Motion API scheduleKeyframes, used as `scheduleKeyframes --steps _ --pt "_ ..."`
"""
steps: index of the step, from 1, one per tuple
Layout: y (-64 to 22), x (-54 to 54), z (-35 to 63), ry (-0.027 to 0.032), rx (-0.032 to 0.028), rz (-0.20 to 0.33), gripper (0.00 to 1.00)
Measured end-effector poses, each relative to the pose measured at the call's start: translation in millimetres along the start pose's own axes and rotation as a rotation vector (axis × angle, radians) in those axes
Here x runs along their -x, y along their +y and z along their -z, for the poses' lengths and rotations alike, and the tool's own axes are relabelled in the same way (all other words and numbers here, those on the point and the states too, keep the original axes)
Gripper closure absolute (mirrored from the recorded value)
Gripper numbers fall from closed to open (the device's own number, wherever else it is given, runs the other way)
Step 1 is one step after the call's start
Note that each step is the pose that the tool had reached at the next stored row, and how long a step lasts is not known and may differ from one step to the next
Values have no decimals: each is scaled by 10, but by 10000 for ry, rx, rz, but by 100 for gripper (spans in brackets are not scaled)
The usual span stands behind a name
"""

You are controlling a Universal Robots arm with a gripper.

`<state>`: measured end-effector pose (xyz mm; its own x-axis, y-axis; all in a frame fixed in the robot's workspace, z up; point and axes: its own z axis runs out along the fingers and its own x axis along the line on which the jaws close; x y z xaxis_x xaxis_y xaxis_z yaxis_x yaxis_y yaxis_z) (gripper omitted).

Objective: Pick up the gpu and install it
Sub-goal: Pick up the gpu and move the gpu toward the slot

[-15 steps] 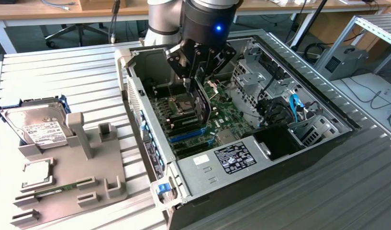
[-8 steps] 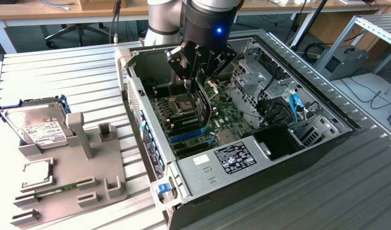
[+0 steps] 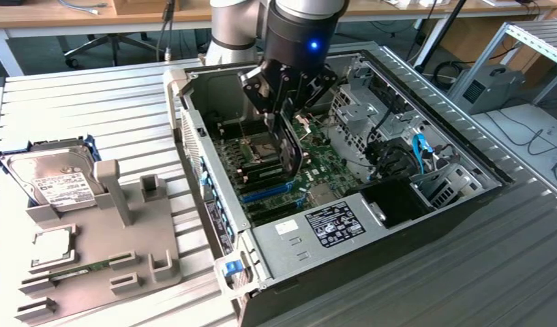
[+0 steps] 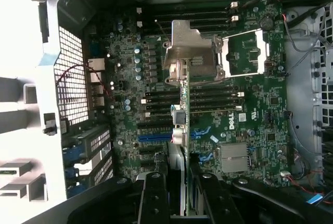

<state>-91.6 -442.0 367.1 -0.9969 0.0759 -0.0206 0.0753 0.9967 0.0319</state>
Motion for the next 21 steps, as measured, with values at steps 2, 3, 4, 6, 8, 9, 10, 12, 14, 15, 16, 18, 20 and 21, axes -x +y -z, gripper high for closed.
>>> scheduleKeyframes --steps 2,3,4,6,8,9,10,12,14,15,16,18,20,21 --pt "12 18 -11 0 0 1 74" --pt "15 30 -16 0 0 0 74" --pt "17 39 -20 0 1 1 74" --pt "20 58 -25 0 1 1 74" --pt "22 80 -30 0 0 2 74" --pt "24 92 -32 0 -1 2 74" --pt "25 103 -35 0 0 2 74" --pt "28 126 -39 0 0 2 74" --pt "31 151 -44 0 0 2 74" --pt "33 162 -47 0 0 2 74" --pt "33 172 -48 0 0 3 74" --pt "36 191 -53 0 0 4 74" --pt "37 209 -57 0 1 3 74" --pt "38 217 -59 0 0 3 74"
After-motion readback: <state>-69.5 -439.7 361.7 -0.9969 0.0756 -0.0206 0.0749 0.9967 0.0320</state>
